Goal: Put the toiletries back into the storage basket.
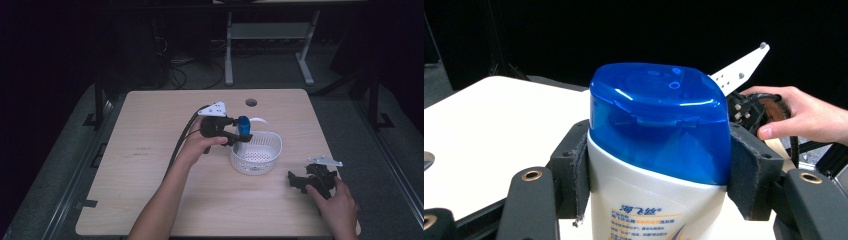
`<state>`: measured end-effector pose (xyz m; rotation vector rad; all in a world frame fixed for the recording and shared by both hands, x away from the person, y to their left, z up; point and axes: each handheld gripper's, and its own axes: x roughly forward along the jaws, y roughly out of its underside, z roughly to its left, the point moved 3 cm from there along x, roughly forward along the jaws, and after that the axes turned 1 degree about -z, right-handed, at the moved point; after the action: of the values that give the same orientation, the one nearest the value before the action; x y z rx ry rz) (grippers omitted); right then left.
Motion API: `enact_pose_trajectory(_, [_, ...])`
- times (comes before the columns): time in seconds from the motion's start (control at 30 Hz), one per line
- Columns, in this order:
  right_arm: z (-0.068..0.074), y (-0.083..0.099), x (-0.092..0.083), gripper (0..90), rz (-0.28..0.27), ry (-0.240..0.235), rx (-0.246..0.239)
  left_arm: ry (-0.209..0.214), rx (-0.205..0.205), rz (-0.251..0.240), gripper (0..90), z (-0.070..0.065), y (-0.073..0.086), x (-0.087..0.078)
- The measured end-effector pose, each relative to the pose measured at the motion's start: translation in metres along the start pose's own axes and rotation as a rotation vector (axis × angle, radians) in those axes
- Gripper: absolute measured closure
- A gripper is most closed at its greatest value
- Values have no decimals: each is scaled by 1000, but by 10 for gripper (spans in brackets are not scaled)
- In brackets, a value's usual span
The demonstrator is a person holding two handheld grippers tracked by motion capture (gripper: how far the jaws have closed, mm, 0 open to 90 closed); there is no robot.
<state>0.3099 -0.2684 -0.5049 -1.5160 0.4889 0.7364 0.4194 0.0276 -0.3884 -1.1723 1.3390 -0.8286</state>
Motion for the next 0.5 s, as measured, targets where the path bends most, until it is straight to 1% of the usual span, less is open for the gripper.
enact_pose_trajectory(0.07, [0,0,0,5,0,0,-1,-2,3,7,372,1,2,0])
enact_pose_trajectory(0.23, [0,0,0,5,1,0,-1,-3,-13,11,372,3,10,2])
enact_pose_trajectory(0.33, [0,0,0,5,0,0,-1,-9,-12,24,371,4,14,3])
enact_pose_trajectory(0.43, [0,0,0,5,1,0,-1,-2,-21,23,371,5,17,4])
enact_pose_trajectory(0.5, [0,0,0,5,0,0,-1,-6,-22,27,371,5,19,4])
